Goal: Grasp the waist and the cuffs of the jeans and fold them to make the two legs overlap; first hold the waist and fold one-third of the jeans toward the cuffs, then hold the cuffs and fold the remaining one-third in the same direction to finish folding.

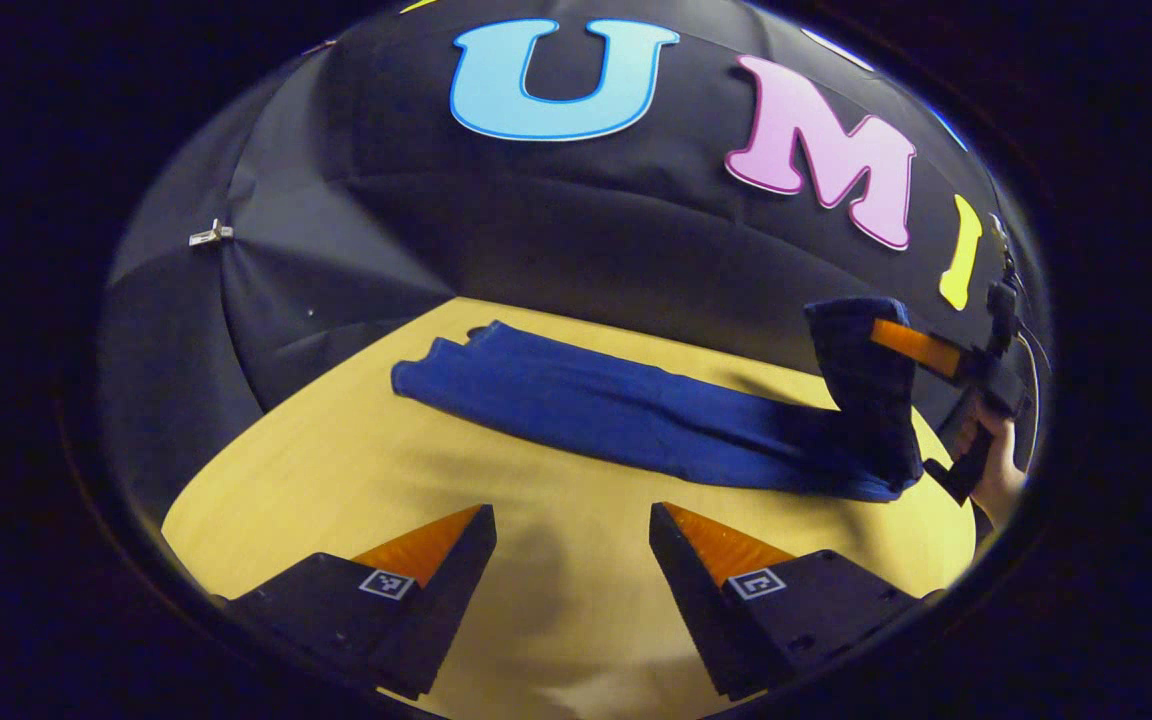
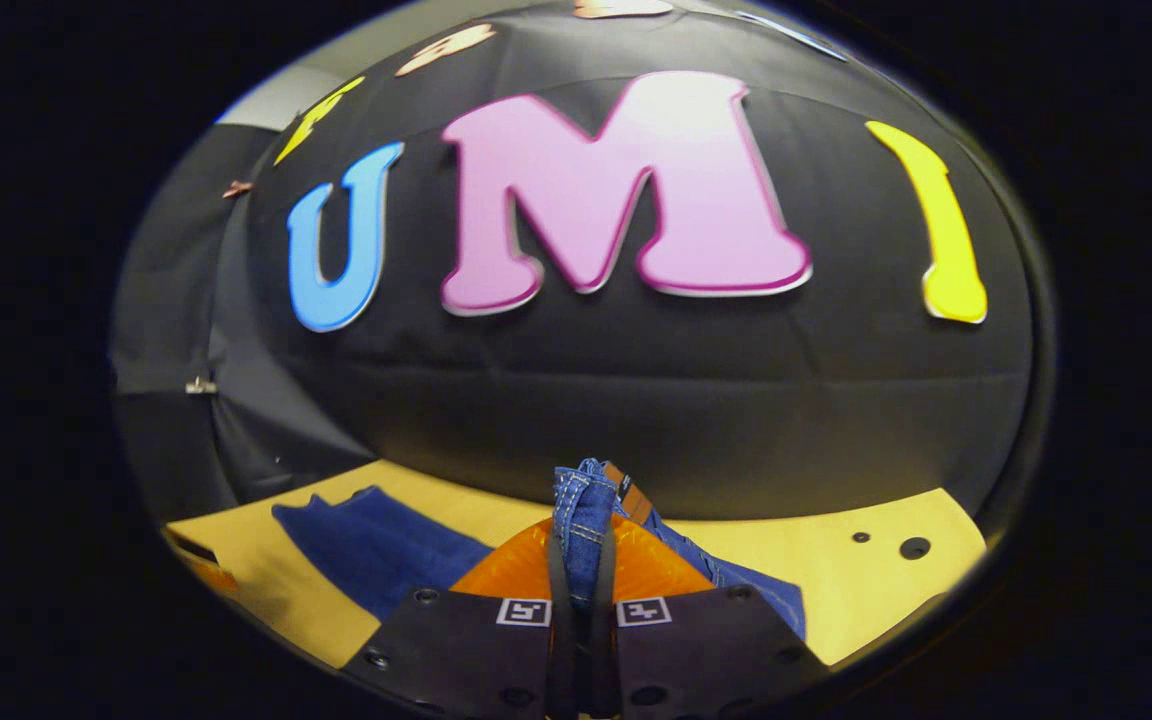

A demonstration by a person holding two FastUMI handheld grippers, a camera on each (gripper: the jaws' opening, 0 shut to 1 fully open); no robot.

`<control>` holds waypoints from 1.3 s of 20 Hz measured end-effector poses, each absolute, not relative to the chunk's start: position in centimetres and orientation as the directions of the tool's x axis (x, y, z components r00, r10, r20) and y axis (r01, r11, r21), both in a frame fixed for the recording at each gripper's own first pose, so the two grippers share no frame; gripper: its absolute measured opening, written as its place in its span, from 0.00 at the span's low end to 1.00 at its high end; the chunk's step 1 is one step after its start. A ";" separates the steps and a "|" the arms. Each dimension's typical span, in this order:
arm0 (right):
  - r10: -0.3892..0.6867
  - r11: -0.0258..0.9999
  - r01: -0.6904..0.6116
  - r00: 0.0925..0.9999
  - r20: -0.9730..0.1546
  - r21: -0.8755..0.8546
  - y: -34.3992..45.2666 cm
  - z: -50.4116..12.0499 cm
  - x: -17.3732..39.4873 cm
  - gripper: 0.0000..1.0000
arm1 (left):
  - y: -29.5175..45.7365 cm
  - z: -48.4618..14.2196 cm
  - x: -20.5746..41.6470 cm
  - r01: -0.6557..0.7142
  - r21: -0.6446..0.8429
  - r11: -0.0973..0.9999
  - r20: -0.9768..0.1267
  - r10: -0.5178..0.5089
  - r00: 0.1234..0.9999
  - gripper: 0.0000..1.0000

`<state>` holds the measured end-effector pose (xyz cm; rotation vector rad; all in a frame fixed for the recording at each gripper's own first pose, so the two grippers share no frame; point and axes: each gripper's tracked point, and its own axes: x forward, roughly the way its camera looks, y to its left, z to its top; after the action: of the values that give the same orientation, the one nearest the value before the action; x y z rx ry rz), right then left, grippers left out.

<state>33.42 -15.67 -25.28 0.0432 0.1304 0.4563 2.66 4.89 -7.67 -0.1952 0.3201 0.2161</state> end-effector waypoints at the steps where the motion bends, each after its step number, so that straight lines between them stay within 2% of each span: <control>1: 0.444 0.896 -0.442 0.886 -0.132 0.048 -16.2 -25.9 33.6 0.08 | 7.3 -7.2 3.9 -0.246 -0.122 0.962 -0.318 0.197 0.927 0.96; 2: 0.447 0.893 -0.448 0.882 -0.146 0.029 -16.3 -26.3 33.4 0.09 | 9.5 -6.8 5.1 -0.247 -0.084 0.965 -0.306 0.211 0.928 0.96; 4: 0.482 0.875 -0.483 0.860 -0.166 0.040 -17.2 -26.7 32.7 0.16 | 13.8 -5.4 8.2 -0.241 -0.055 0.969 -0.265 0.218 0.939 0.96; 5: 0.501 0.865 -0.499 0.848 -0.175 0.055 -17.5 -26.8 31.9 0.31 | 15.4 -4.8 10.1 -0.232 -0.070 0.970 -0.246 0.208 0.947 0.96; 6: 0.516 0.856 -0.515 0.839 -0.172 0.057 -17.4 -27.3 31.2 0.30 | 17.1 -4.1 11.8 -0.223 -0.090 0.971 -0.233 0.197 0.952 0.96; 9: 0.512 0.853 -0.522 0.843 -0.164 -0.019 -14.9 -27.4 29.7 0.98 | 21.7 -4.7 16.3 -0.205 -0.068 0.976 -0.258 0.182 0.949 0.96; 13: 0.521 0.848 -0.530 0.826 -0.216 0.015 -16.3 -27.9 27.4 0.97 | 24.1 -8.3 20.5 -0.132 0.040 0.991 -0.367 0.137 0.920 0.96; 16: 0.496 0.862 -0.506 0.829 -0.257 0.033 -18.9 -28.8 26.1 0.97 | 26.2 -10.8 23.5 -0.139 -0.005 0.990 -0.405 0.125 0.906 0.95; 18: 0.462 0.880 -0.474 0.843 -0.277 0.023 -21.0 -29.2 25.8 0.97 | 26.2 -10.8 24.9 -0.118 -0.068 0.991 -0.401 0.081 0.913 0.96; 20: 0.415 0.904 -0.426 0.865 -0.281 0.024 -23.2 -29.3 26.1 0.97 | 24.5 -12.0 24.9 -0.067 -0.114 0.991 -0.460 0.007 0.888 0.96; 21: 0.394 0.915 -0.403 0.873 -0.288 0.029 -24.1 -29.6 26.3 0.97 | 24.4 -12.6 24.3 -0.058 -0.076 0.995 -0.502 0.013 0.865 0.95; 22: 0.373 0.924 -0.382 0.877 -0.303 0.030 -24.9 -30.1 26.3 0.96 | 24.6 -12.9 25.1 -0.037 -0.019 0.999 -0.495 0.023 0.869 0.96; 23: 0.352 0.931 -0.364 0.879 -0.323 0.025 -25.7 -30.7 26.5 0.93 | 24.6 -13.5 25.3 -0.026 -0.013 1.000 -0.510 0.016 0.860 0.97; 24: 0.329 0.939 -0.343 0.881 -0.338 0.021 -26.6 -31.3 26.5 0.97 | 24.1 -13.0 25.5 -0.028 -0.022 0.999 -0.493 0.013 0.870 0.93; 26: 0.307 0.948 -0.317 0.880 -0.362 0.034 -27.6 -32.4 26.4 0.97 | 23.9 -12.8 25.3 -0.037 -0.045 0.998 -0.499 0.010 0.866 0.89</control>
<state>26.37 -27.55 -32.37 -0.0267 0.3732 0.3254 25.26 23.93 -12.85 -0.0533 0.5224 0.0247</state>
